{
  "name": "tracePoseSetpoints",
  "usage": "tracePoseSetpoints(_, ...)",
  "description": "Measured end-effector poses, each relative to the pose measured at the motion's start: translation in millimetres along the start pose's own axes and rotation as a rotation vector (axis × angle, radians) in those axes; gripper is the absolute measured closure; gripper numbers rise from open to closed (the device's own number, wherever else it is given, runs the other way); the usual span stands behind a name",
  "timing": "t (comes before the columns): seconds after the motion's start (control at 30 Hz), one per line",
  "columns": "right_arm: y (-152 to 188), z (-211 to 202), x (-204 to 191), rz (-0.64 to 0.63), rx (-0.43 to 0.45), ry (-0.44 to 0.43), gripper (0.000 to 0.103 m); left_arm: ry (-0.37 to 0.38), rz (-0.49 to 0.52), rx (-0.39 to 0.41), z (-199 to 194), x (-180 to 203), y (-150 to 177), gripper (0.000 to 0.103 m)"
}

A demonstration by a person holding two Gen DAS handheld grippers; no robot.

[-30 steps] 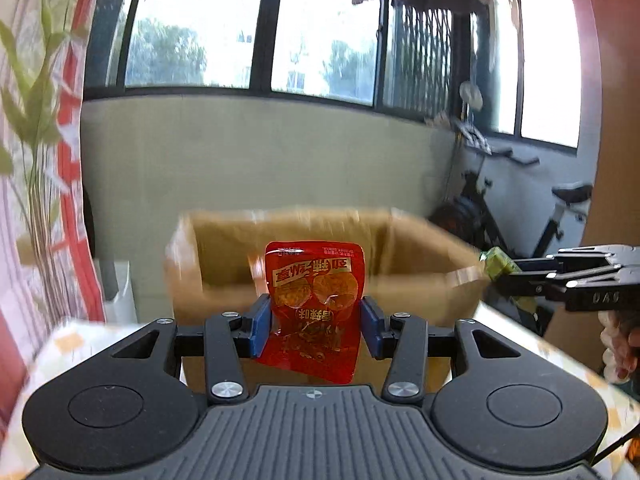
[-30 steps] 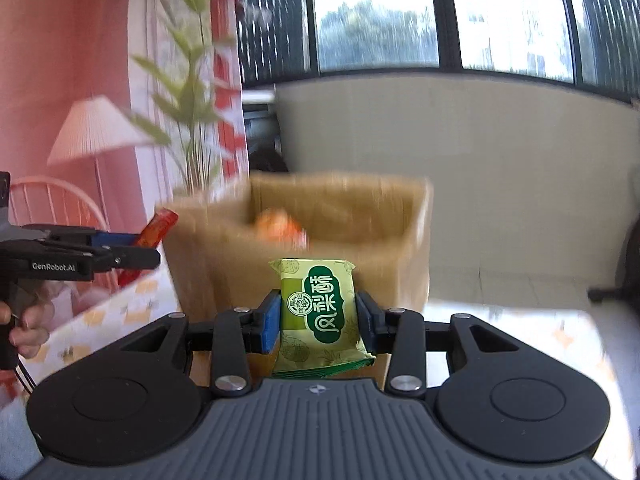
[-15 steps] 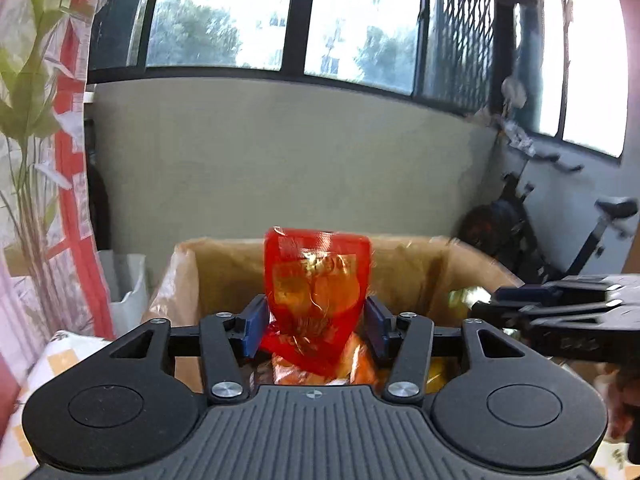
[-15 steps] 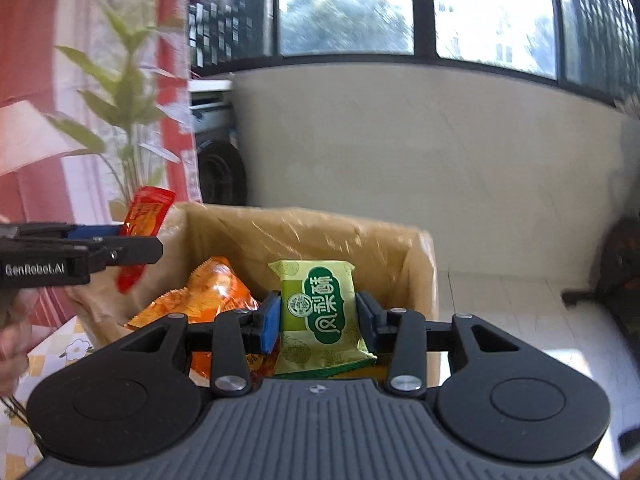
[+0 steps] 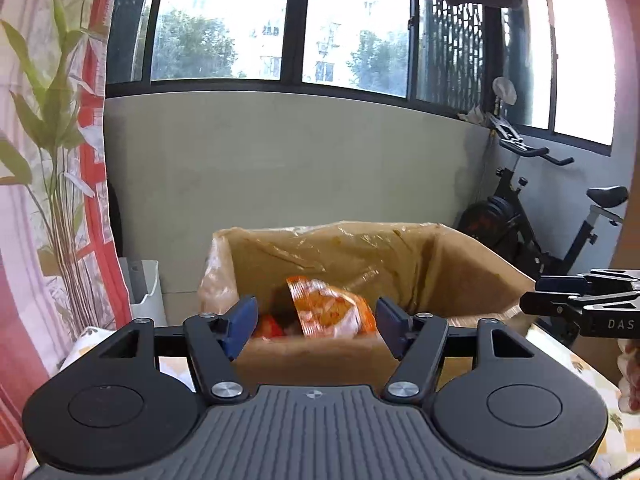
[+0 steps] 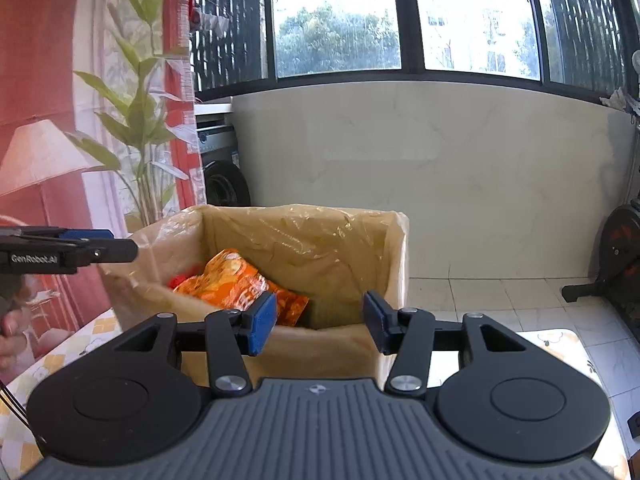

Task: Organize snacks
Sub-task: 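Move both tools back down toward the remaining snacks on the table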

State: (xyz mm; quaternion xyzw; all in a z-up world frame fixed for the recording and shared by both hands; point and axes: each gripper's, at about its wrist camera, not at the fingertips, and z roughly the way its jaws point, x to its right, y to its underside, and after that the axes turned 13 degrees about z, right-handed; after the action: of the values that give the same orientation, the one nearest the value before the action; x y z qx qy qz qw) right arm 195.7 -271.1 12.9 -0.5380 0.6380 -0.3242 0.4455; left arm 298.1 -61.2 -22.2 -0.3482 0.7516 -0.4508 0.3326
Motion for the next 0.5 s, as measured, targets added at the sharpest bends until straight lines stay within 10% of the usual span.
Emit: tracePoseSetpoints(0.5,82,-15,-5,-0.078,-0.110,-0.032,0.051,0.011,-0.075,-0.132,-20,11,72,0.036)
